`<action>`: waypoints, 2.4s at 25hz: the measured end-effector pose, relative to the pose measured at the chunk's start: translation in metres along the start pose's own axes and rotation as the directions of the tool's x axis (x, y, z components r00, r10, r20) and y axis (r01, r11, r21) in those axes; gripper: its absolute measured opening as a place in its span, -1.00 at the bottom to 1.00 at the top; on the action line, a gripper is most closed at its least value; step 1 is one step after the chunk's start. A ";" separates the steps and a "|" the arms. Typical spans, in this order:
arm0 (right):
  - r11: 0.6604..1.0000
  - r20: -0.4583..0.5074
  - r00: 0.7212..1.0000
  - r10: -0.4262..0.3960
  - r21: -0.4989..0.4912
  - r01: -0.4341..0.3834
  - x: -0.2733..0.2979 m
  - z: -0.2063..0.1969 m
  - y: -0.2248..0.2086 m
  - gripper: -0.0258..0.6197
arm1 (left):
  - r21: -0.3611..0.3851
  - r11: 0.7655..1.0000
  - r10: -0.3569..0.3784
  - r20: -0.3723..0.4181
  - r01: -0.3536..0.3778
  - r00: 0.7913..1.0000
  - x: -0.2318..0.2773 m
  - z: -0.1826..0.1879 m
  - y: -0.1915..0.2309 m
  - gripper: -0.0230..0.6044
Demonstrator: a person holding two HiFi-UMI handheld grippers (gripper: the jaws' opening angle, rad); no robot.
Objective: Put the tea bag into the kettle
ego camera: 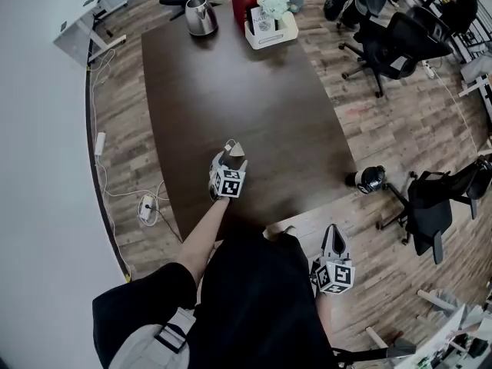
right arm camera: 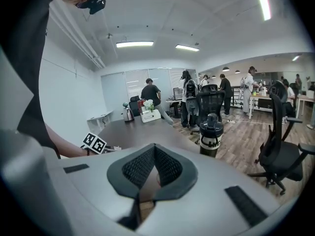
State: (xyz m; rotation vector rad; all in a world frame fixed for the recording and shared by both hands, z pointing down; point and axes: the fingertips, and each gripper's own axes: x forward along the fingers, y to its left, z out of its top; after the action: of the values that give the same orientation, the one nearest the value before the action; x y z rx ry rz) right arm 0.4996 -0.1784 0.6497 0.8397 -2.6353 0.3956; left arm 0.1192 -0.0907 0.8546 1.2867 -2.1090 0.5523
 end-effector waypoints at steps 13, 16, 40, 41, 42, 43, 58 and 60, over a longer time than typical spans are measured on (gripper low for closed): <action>0.999 -0.026 0.999 -0.033 0.016 0.034 0.000 -0.006 0.002 -0.90 | -0.036 0.997 -0.069 -0.147 0.064 0.987 0.041 -0.005 -0.004 0.09; 0.999 -0.024 0.999 -0.027 0.016 0.027 0.001 -0.007 0.005 -0.90 | -0.047 0.997 -0.068 -0.145 0.061 0.987 0.040 -0.005 -0.005 0.01; 0.999 0.008 1.000 -0.015 0.039 0.015 -0.011 -0.010 0.006 -0.90 | 0.002 0.992 -0.126 -0.070 0.126 0.990 0.023 -0.017 -0.036 -0.88; 0.999 0.010 1.000 -0.016 0.041 0.016 -0.012 -0.011 0.005 -0.90 | -0.008 0.990 -0.139 -0.056 0.139 0.989 0.019 -0.022 -0.040 -0.88; 0.999 0.013 1.000 -0.016 0.043 0.015 -0.012 -0.012 0.004 -0.90 | -0.019 0.988 -0.154 -0.050 0.153 0.987 0.014 -0.025 -0.044 -0.88; 0.999 0.016 1.000 -0.014 0.044 0.013 -0.012 -0.012 0.004 -0.90 | -0.032 0.985 -0.170 -0.054 0.168 0.984 0.007 -0.029 -0.049 -0.88; 0.984 0.048 0.983 0.179 -0.021 -0.178 0.012 0.018 0.032 -0.90 | 0.062 0.948 -0.318 0.233 0.312 0.919 -0.110 0.076 -0.107 -0.88; 0.976 0.050 0.975 0.215 -0.036 -0.213 0.011 0.022 0.034 -0.90 | 0.051 0.948 -0.316 0.275 0.314 0.908 -0.129 0.082 -0.112 -0.88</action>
State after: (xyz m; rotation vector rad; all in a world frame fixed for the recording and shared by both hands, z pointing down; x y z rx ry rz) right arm 0.4656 -0.1658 0.6291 0.5649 -2.7848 0.3905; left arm 0.2424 -0.1082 0.7108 1.7535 -2.0538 0.2455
